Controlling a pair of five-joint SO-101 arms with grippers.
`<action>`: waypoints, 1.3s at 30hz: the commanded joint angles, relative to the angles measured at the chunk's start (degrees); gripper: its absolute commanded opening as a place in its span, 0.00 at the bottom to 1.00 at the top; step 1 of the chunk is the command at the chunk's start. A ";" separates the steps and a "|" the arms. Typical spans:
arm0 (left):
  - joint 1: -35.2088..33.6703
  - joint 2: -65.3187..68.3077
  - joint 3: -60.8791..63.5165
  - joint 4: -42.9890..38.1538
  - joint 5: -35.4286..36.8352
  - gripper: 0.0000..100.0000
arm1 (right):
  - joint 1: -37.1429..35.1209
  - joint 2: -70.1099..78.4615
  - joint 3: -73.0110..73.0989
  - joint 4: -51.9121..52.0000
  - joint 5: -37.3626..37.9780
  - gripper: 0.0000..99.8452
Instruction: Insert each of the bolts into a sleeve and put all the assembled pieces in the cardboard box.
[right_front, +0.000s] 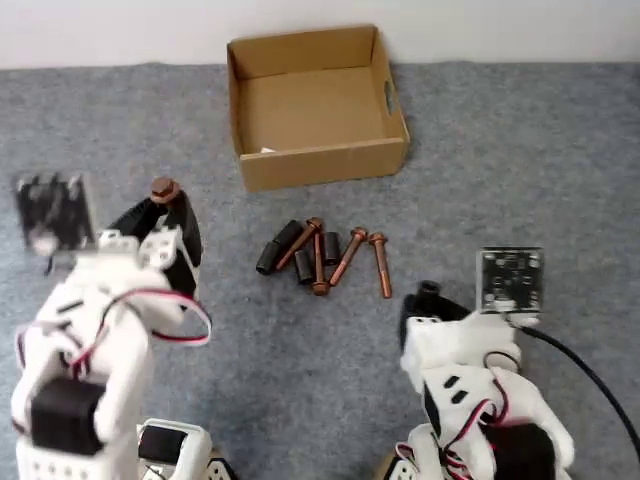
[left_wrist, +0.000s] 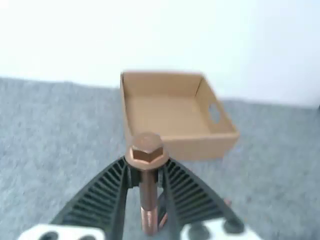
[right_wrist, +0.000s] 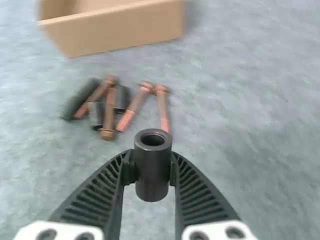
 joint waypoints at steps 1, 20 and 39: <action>1.76 -9.05 6.29 -6.86 0.88 0.00 | -4.88 -0.22 1.32 -6.73 0.62 0.01; 19.78 -32.18 20.00 -14.42 12.22 0.00 | -34.95 0.31 9.76 -28.88 14.15 0.01; 22.42 -32.18 22.55 -11.16 12.13 0.00 | -35.03 0.04 9.32 -36.18 23.12 0.01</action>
